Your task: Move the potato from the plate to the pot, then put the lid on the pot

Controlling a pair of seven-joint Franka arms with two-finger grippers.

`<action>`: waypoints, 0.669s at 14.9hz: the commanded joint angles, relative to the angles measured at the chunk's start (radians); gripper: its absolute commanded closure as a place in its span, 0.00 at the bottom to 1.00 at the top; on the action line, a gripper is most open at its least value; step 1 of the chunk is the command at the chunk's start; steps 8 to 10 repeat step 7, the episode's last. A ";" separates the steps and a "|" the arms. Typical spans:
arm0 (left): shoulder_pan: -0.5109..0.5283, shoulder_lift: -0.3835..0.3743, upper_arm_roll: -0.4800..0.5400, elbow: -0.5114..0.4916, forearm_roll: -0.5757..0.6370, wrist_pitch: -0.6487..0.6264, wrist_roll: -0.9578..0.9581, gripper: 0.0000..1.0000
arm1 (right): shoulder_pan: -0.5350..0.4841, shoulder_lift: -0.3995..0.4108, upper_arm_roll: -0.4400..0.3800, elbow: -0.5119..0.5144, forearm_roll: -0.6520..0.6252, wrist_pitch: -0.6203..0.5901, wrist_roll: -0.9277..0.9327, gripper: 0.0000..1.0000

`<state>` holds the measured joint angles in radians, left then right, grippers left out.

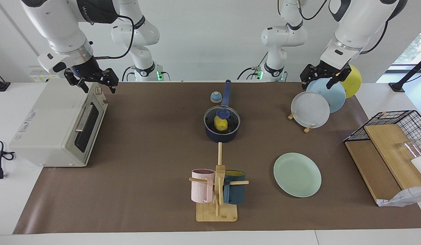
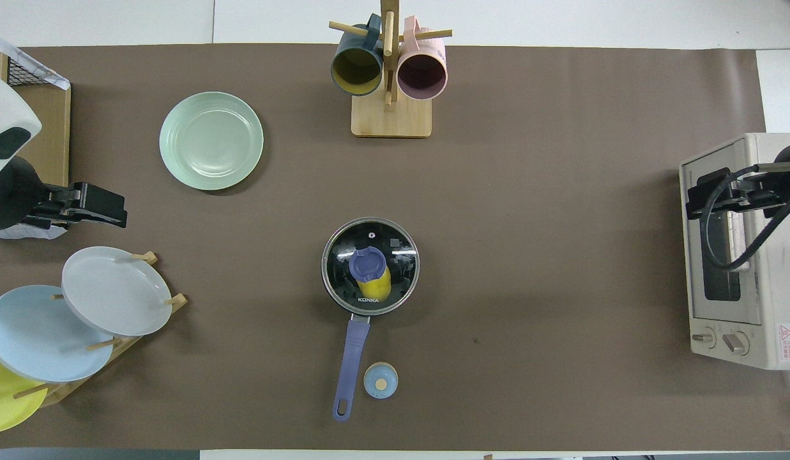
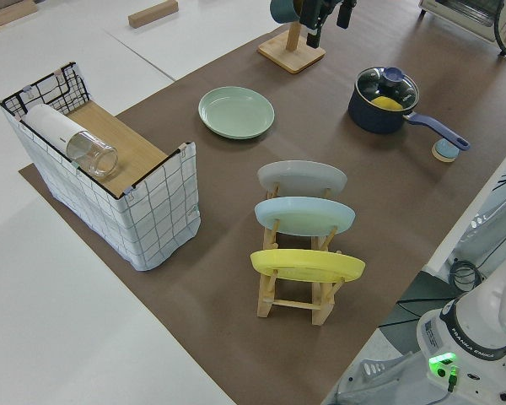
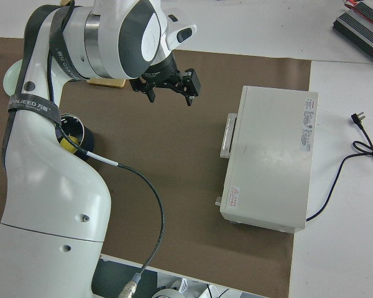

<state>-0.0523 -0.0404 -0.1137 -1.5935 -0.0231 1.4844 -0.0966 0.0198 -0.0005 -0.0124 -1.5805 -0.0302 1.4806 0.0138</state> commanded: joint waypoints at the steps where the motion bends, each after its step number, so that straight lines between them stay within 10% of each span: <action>1: 0.017 -0.018 -0.012 -0.011 0.003 -0.009 -0.003 0.00 | -0.017 -0.035 0.017 -0.052 0.001 0.038 -0.067 0.00; 10: 0.017 -0.018 -0.012 -0.011 0.003 -0.010 -0.002 0.00 | -0.017 -0.033 0.019 -0.049 0.010 0.043 -0.074 0.00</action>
